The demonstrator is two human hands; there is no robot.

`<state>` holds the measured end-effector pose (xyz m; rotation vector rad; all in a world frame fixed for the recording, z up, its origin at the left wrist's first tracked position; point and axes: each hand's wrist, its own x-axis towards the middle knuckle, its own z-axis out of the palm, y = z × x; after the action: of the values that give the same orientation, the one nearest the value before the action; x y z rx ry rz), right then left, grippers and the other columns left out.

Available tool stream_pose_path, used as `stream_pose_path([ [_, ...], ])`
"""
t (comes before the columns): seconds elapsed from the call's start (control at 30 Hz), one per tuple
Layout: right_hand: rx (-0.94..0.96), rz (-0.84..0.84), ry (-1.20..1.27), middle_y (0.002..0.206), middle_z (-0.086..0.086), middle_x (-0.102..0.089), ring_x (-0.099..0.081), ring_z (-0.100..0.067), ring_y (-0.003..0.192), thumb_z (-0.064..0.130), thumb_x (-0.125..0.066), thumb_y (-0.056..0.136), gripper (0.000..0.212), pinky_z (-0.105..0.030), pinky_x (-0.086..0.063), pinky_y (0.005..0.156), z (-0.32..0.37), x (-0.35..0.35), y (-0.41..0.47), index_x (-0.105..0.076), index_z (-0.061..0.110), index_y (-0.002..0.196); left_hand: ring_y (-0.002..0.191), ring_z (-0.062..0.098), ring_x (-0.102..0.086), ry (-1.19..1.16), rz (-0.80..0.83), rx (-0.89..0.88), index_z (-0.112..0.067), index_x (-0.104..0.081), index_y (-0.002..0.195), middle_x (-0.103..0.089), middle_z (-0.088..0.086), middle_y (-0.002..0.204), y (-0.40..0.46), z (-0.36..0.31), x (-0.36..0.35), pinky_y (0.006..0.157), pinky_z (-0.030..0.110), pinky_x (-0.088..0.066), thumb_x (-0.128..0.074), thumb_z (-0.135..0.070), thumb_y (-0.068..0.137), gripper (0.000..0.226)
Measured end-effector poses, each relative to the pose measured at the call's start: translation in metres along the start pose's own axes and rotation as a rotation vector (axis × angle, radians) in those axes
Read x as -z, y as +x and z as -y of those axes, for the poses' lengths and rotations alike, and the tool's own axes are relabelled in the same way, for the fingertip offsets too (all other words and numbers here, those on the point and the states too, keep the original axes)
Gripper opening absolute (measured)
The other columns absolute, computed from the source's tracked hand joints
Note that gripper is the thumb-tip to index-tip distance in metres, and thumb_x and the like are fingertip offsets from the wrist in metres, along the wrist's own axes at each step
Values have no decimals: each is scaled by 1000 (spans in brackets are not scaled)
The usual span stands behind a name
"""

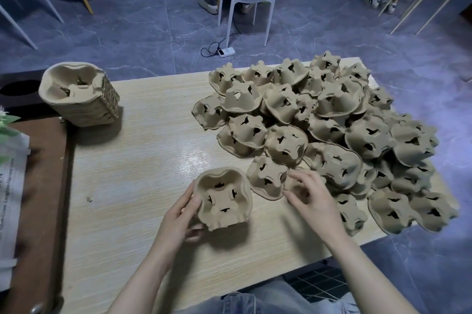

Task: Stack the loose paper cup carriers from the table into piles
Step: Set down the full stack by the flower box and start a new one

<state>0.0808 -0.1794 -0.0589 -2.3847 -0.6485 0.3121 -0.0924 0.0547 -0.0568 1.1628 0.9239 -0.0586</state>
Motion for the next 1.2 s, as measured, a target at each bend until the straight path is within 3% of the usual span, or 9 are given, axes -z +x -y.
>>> stream_pose_path([
  [0.07, -107, 19, -77, 124, 16, -47, -55, 2, 100, 30, -69, 87, 45, -13, -40, 71, -13, 11, 7, -54, 30, 130, 91, 18, -74, 15, 0, 6, -51, -55, 131, -74, -20, 102, 0, -1, -1, 91, 56, -55, -71, -66, 61, 73],
  [0.2, -218, 123, -281, 137, 7, -42, -56, -16, 108, 31, -67, 88, 60, -30, -45, 70, -33, 26, 20, -41, 32, 142, 83, 10, -74, -15, -53, 10, -38, -55, 136, -75, -19, 98, 1, -1, -5, 92, 55, -54, -65, -36, 91, 46],
  [0.3, -247, 251, -421, 143, 7, -39, -54, -18, 118, 31, -64, 87, 69, -28, -42, 70, -35, 27, 27, -32, 35, 147, 82, 7, -73, -18, -53, 13, -37, -55, 136, -75, -20, 97, 1, -2, -6, 94, 56, -53, -59, -31, 94, 43],
  [0.5, -197, 259, -531, 130, 6, -42, -58, -20, 107, 36, -61, 90, 64, -27, -36, 66, -32, 25, 26, -31, 39, 147, 80, 1, -72, -29, -75, 11, -34, -54, 138, -73, -26, 91, -1, -5, -10, 94, 55, -53, -57, -28, 95, 43],
  [0.67, -184, 225, -320, 119, 9, -45, -58, -18, 98, 38, -73, 82, 76, -32, -46, 70, -31, 27, 19, -31, 43, 145, 79, -2, -71, -28, -80, 3, -36, -54, 137, -72, -29, 90, -2, -6, -12, 94, 54, -53, -57, -28, 96, 42],
  [0.8, -176, 123, -81, 126, 18, -42, -48, -4, 108, 35, -83, 72, 98, -29, -46, 90, -30, 28, 13, -25, 35, 152, 80, 1, -72, -33, -94, 9, -37, -57, 134, -74, -21, 101, -2, -6, -12, 89, 50, -56, -58, -29, 95, 40],
  [0.93, -232, 109, 39, 100, 20, -50, -46, 1, 72, 46, -82, 65, 115, -24, -42, 71, -25, 21, 6, -8, 40, 153, 81, 1, -72, -34, -88, 1, -36, -58, 133, -74, -19, 104, -3, -7, -12, 88, 49, -56, -59, -28, 94, 39],
  [1.0, -254, 110, 66, 81, 15, -49, -49, -3, 67, 56, -74, 66, 112, -23, -40, 66, -25, 19, 3, -4, 43, 152, 77, -1, -72, -24, -83, -3, -34, -56, 135, -74, -24, 94, -3, -9, -13, 90, 51, -55, -57, -27, 95, 40],
  [1.2, -280, 84, 16, 87, -5, -68, -61, -17, 73, 75, -57, 69, 86, -40, -56, 77, -34, 17, 0, -37, 42, 145, 78, 1, -72, -14, -63, -7, -32, -56, 137, -75, -19, 94, -3, -10, -13, 85, 44, -56, -56, -29, 96, 41],
])
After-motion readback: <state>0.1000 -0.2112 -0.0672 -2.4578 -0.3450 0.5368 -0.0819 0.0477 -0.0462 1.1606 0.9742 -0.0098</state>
